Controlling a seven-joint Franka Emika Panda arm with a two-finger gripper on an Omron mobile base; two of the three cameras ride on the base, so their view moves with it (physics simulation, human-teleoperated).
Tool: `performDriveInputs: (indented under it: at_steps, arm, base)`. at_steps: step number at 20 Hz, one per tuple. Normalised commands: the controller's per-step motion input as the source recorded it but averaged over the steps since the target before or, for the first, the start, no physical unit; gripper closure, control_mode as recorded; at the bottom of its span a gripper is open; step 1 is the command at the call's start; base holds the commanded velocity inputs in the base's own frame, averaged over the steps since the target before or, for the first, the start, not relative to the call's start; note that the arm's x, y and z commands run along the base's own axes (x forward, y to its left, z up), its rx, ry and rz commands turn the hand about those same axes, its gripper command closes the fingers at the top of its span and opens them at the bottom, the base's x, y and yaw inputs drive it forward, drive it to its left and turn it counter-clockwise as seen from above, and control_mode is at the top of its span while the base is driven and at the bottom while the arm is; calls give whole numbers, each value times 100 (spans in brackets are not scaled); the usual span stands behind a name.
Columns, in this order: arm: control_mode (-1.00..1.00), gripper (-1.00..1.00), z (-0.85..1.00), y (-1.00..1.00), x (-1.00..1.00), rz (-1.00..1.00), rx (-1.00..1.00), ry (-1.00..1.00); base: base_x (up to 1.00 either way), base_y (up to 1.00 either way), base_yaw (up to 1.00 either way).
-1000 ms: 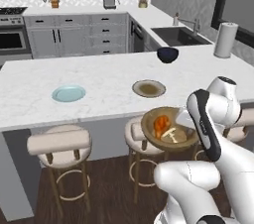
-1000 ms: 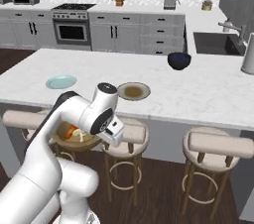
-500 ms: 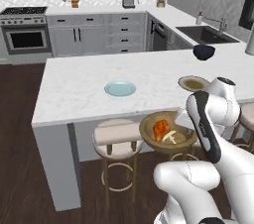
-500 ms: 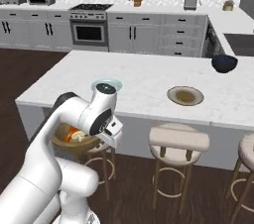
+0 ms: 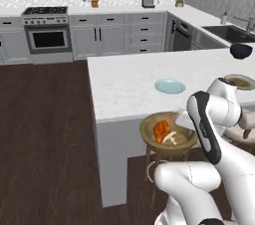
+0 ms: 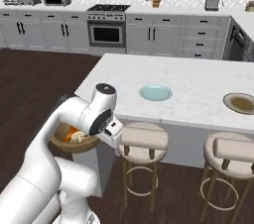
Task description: Pick the chicken drumstick and mushroom from their plates and place them in the bowl. Then put the bowl in the fridge.
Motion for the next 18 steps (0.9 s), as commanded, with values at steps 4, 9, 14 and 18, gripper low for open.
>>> performDriveInputs:
  at_steps: [4, 9, 14, 18]
  arm:
    - [100, 100, 0, 0, 0, 0, 0, 0]
    - [100, 100, 0, 0, 0, 0, 0, 0]
    - [100, 100, 0, 0, 0, 0, 0, 0]
    - [100, 100, 0, 0, 0, 0, 0, 0]
  base:
    - [54, 100, 0]
    - [64, 100, -1]
    - [57, 100, 0]
    - [63, 100, 0]
